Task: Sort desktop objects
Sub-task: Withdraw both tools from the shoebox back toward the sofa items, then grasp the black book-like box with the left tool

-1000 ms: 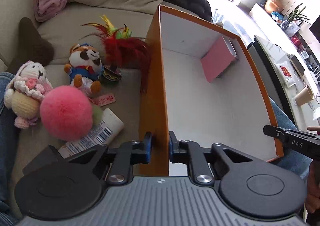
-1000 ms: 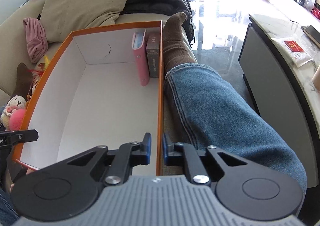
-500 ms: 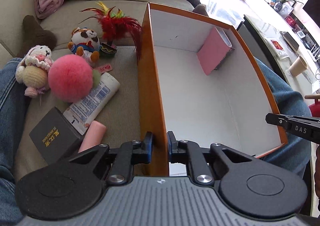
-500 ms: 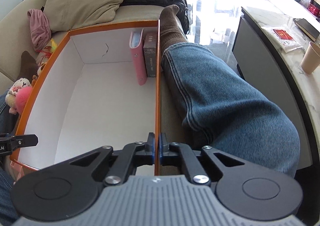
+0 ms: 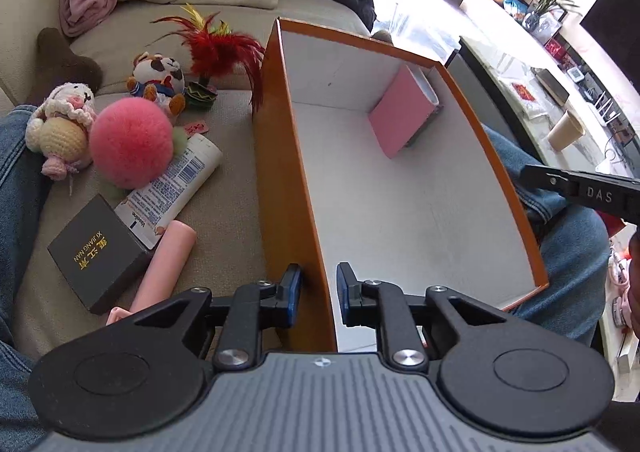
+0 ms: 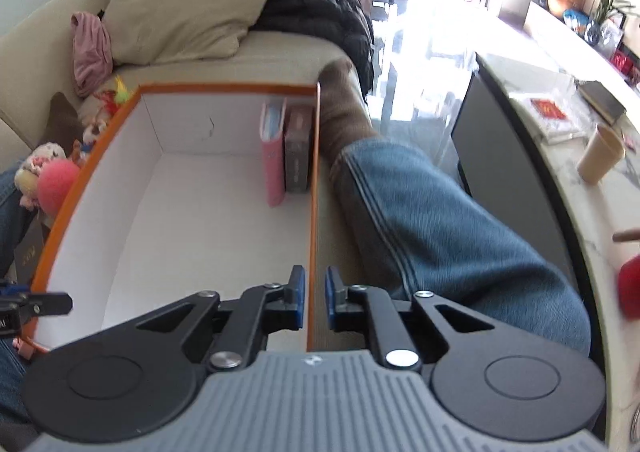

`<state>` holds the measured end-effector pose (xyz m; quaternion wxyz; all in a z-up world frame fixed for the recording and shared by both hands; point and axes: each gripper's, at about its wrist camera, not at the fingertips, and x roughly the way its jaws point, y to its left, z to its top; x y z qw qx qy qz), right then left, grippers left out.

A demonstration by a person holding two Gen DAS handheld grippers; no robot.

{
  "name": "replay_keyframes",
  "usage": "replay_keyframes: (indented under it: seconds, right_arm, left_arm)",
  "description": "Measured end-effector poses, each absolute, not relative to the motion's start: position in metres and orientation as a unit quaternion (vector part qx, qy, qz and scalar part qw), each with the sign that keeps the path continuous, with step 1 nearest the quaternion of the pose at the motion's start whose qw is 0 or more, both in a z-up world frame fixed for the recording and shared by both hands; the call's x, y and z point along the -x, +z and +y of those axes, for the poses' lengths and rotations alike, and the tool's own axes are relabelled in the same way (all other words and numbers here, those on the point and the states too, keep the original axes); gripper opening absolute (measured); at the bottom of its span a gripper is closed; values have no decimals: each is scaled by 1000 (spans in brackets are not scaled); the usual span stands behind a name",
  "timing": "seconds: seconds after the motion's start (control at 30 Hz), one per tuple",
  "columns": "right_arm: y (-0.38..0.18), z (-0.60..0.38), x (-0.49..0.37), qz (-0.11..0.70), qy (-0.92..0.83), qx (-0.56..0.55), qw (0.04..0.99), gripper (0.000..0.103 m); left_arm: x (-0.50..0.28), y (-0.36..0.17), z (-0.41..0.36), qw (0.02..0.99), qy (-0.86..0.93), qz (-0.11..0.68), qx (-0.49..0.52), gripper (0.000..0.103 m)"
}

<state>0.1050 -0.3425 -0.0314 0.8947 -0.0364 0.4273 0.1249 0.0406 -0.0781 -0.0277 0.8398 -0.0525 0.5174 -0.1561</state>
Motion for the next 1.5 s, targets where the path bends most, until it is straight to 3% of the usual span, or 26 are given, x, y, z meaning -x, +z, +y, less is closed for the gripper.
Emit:
replay_keyframes:
  seconds: [0.23,0.5,0.73,0.83,0.9,1.17,1.2,1.3,1.5]
  right_arm:
    - [-45,-290,-158,443,173,45,879,8]
    - [-42,-229,-144,430,311,56,846,11]
    - [-36,-154,-127,448,434,124,772,12]
    - [-46,-120,-127,476,457,151,736,14]
    - [-56,-100,-130,486,463,172,721,18]
    - [-92,-47,-139,523,471,228,672,18]
    - [-94,-44,-139,524,475,231,669,18]
    - [-99,-37,-141,530,483,234,656,18]
    - [-113,-27,-144,537,484,249,645,18]
  left_arm:
    - [-39,-1,-33,865,-120,482,67,22]
    - [-38,-8,35,856,-24,510,75,24]
    - [-39,-38,59,831,-3,548,94,36]
    - [-47,-52,75,826,26,544,145,58]
    - [-53,-60,83,822,48,541,170,59]
    - [-73,-97,104,789,88,551,255,64]
    - [-74,-101,106,786,85,551,267,72]
    - [-76,-113,111,779,72,546,299,82]
    - [-83,-134,118,763,51,541,351,96]
